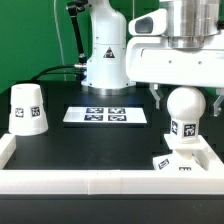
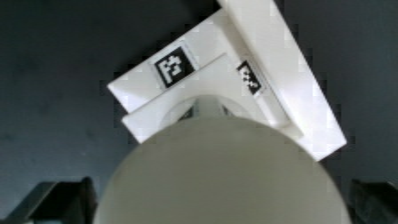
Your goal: Assemble lamp
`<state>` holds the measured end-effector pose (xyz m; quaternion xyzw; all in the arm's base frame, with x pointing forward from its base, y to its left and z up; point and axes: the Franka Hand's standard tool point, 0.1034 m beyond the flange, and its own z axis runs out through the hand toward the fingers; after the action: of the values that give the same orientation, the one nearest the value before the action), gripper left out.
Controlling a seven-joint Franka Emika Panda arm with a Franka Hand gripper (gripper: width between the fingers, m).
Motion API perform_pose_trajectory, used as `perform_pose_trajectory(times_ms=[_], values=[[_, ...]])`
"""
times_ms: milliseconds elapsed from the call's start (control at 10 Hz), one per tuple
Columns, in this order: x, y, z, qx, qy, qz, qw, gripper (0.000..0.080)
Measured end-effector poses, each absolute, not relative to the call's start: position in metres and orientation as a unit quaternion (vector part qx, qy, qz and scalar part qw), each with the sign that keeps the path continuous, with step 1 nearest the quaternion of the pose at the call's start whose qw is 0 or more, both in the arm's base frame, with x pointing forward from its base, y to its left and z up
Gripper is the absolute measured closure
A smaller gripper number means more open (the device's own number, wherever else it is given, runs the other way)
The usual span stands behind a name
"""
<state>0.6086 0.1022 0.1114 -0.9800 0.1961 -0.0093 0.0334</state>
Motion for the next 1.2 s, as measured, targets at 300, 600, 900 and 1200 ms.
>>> perform_pose_trajectory(times_ms=[300, 600, 900, 1200], values=[[0.6063, 0.1004, 0.1105, -0.995, 0.091, -0.011, 0.031, 0.0101], [0.6066, 0.0985, 0.1097, -0.998, -0.048, -0.016, 0.027, 0.0101], [0.6086, 0.0983, 0.1098, -0.977, -0.209, -0.024, 0.023, 0.0101], [0.6109, 0.0991, 0.1133, -0.929, -0.368, -0.023, 0.011, 0.0101]])
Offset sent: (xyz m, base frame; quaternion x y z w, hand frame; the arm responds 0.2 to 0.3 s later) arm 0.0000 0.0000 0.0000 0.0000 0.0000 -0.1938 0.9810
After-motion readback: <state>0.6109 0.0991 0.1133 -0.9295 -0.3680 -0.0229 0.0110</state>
